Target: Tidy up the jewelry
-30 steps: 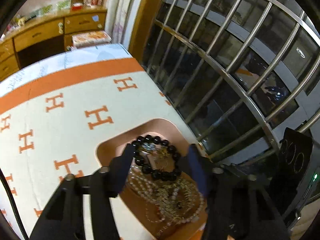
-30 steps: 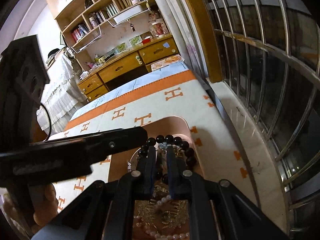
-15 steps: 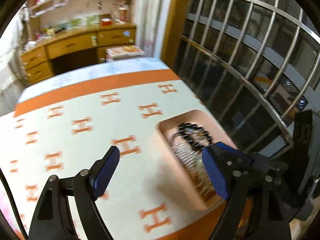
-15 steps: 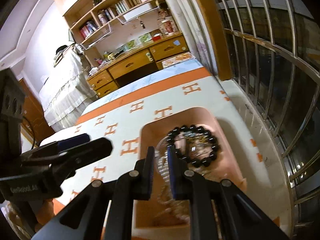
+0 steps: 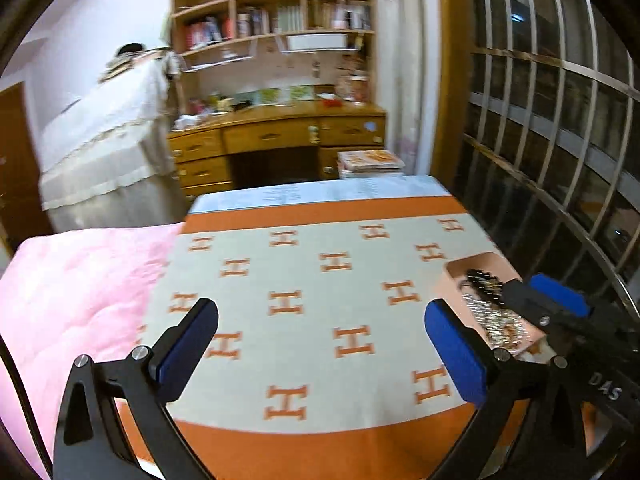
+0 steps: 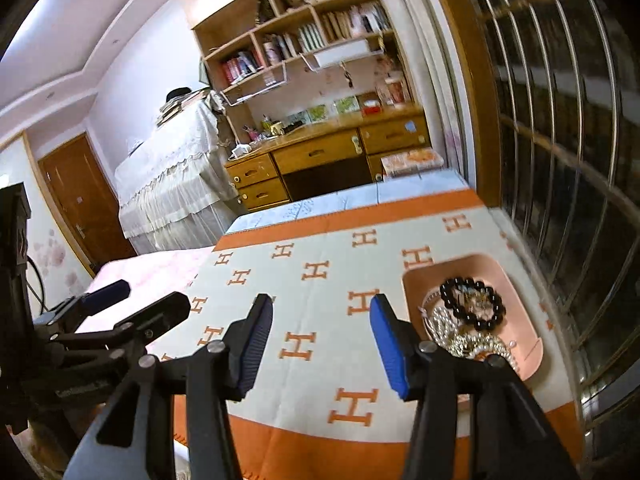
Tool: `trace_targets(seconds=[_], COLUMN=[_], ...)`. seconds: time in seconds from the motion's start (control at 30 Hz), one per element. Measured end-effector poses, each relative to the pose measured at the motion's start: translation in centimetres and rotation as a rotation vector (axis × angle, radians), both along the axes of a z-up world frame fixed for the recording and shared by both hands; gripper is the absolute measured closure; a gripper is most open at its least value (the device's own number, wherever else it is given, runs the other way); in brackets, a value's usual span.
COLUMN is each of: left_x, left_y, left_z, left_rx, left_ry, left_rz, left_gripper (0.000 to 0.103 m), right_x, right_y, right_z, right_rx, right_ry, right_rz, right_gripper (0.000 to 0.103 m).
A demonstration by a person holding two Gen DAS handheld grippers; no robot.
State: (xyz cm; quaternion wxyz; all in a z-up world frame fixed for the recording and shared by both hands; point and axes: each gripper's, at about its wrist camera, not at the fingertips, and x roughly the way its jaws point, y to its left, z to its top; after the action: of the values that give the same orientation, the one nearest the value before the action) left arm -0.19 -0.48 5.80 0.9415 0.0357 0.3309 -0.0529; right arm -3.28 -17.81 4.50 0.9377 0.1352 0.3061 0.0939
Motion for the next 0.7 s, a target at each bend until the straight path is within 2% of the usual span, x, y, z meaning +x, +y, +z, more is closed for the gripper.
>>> trace_targets(seconds=[0.13,0.3,0.4,0.5,0.7], left_x=[-0.8,-2.1,-2.5,-2.5,-2.0], left_y=[1.8,3.3,4.1,4.4,3.9], left_z=[0.2,0.2,0.3,0.1,-0.5], left_rx=[-0.014,-0.005,-0.020,-0.035,0.006], left_ry=[0.016,-0.008,-0.019,-0.019,0.005], left_rz=[0.049,0.121,0.147,0.151,0.151], left_gripper=[0.001,0.001,0.001,0.001,0.001], right_x=[-0.5,-0.9,-1.0,-1.3,-1.2], right_y=[2.1,4.4,5.2,5.1,5.2], right_z=[1.2,1.4,1.4,1.3,0.8], right_rx=[-0.008,-0.054,-0.086,-0.091,-0.106], right_ry=[-0.011,-0.012,-0.021,-0.026,0.003], right_rz=[0.025,0.028,0.021,0.008,-0.029], right_gripper=[0.052,0.050,0.045,0.041,0.041])
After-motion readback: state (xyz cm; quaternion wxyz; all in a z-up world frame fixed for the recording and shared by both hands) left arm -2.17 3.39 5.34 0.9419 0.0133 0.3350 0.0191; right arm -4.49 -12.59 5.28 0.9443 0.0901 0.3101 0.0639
